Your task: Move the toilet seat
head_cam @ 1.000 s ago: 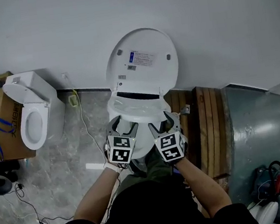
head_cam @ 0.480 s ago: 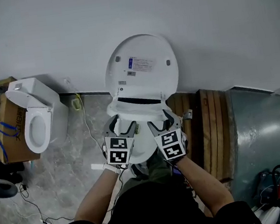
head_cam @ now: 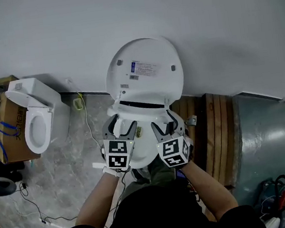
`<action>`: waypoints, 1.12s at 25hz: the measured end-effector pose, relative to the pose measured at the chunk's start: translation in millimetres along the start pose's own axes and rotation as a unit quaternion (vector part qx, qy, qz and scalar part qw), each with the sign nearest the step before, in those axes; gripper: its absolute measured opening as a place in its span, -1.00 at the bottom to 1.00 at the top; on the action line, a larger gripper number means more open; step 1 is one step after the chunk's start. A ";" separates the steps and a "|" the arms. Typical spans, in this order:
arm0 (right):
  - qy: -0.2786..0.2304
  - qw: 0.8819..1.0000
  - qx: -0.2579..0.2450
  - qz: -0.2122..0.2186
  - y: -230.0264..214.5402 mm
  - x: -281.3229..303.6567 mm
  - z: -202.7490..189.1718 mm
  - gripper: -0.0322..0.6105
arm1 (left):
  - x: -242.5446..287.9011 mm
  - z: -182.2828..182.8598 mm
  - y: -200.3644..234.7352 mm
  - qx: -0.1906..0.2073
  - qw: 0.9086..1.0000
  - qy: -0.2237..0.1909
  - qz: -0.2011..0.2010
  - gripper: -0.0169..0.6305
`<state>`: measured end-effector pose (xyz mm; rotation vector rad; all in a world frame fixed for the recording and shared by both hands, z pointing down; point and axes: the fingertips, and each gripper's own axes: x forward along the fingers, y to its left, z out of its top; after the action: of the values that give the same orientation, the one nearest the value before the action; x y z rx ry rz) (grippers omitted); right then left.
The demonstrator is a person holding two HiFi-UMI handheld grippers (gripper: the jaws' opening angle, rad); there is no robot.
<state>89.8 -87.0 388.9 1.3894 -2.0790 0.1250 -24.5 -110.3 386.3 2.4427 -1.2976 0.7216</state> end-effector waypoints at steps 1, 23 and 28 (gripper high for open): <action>-0.002 1.000 0.001 -0.001 -3.9 1.6 1.2 0.08 | 2.4 3.4 1.3 0.000 1.000 -0.003 0.002 -0.01; -0.037 0.999 0.006 0.012 -59.6 42.6 27.9 -0.25 | 57.5 63.6 22.6 -0.021 0.999 -0.029 0.031 -0.01; -0.041 0.999 0.008 0.014 -69.6 51.6 32.3 -0.25 | 67.5 72.4 27.4 -0.029 0.998 -0.031 0.038 -0.01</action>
<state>122.6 -172.0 373.3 1.3960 -2.1694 0.0977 5.9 -205.7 363.2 2.3987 -1.4223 0.6211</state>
